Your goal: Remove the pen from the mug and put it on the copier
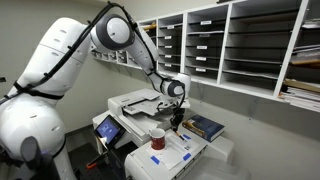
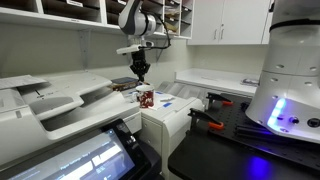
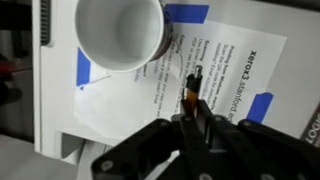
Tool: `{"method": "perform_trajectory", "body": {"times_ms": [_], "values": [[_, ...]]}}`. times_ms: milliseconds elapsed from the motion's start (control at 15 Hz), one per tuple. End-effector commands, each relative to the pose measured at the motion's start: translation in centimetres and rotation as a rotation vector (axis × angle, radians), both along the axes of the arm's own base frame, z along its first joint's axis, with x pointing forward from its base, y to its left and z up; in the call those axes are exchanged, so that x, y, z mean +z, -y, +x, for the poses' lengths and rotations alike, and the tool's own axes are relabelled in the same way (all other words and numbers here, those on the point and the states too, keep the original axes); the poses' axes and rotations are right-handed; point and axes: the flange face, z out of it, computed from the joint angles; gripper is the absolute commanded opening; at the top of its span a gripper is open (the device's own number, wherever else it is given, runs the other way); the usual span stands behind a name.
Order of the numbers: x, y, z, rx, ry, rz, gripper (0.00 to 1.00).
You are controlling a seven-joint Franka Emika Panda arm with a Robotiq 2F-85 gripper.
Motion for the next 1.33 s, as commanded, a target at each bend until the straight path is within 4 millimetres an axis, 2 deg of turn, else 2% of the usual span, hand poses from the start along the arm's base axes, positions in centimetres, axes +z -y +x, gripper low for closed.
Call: {"method": "perform_trajectory", "body": {"times_ms": [0, 267, 333, 400, 533, 667, 867, 1000, 1133, 1267], "values": [[-1.5, 0.1, 1.6, -0.093, -0.027, -0.138, 0.03], [-2.4, -0.6, 3.1, -0.090, -0.041, -0.155, 0.03], [-2.4, -0.7, 3.4, -0.066, -0.039, -0.154, 0.36], [-2.2, -0.8, 3.6, -0.050, -0.030, -0.167, 0.37], [-1.2, -0.8, 3.7, -0.014, -0.006, -0.193, 0.51], [0.3, -0.7, 3.0, 0.054, -0.002, -0.212, 0.67], [3.4, 0.0, 0.3, 0.192, -0.029, -0.203, 0.88], [5.6, 0.7, -2.3, 0.292, -0.054, -0.180, 1.00], [8.1, 1.6, -5.0, 0.354, -0.072, -0.172, 1.00], [10.7, 2.6, -7.0, 0.413, -0.044, -0.196, 1.00]]}}
